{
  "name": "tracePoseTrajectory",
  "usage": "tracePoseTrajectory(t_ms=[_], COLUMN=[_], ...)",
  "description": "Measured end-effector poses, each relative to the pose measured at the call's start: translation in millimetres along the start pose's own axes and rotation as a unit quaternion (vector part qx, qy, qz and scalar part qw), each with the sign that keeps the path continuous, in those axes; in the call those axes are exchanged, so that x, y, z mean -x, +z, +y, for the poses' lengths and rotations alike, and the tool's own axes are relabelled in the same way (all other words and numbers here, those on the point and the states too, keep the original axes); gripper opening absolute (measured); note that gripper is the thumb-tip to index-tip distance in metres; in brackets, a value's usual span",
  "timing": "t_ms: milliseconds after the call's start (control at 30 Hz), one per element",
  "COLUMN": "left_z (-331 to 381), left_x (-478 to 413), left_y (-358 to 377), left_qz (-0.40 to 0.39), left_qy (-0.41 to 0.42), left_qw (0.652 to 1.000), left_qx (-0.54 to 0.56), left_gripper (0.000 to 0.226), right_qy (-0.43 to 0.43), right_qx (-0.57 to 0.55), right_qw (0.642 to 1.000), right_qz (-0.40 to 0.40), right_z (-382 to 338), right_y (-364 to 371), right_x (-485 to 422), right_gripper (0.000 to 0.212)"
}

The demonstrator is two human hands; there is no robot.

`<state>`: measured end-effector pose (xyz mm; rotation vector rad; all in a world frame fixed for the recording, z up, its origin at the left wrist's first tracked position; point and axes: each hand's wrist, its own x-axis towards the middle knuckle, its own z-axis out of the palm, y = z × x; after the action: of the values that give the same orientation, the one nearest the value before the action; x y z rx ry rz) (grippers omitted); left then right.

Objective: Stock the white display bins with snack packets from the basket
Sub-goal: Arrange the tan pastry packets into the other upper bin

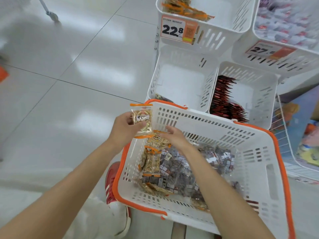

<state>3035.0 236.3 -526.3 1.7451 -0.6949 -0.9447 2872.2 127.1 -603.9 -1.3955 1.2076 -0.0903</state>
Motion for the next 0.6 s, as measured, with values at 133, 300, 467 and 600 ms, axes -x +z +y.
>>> tracePoseTrajectory(t_ms=[133,300,467,600], left_z=[-3,-8,-6,-1], left_x=[-6,-9,-9,-5], left_y=[-7,-12,-11,-9], left_qz=[0.008,0.012,0.003,-0.004], left_qy=[-0.015,-0.016,-0.016,-0.012], left_qw=[1.000,1.000,0.999,0.999], left_qx=[0.017,0.022,0.028,0.042], left_gripper=[0.021,0.021,0.023,0.023], right_qy=[0.082,0.020,-0.057,0.002], right_qx=[0.172,0.355,0.242,0.127], right_qw=[0.980,0.922,0.963,0.991], right_qz=[0.064,0.151,0.103,0.044], right_z=[39,67,62,74], right_y=[42,53,31,8], right_x=[-45,-51,-47,-35], right_gripper=[0.104,0.091,0.043,0.042])
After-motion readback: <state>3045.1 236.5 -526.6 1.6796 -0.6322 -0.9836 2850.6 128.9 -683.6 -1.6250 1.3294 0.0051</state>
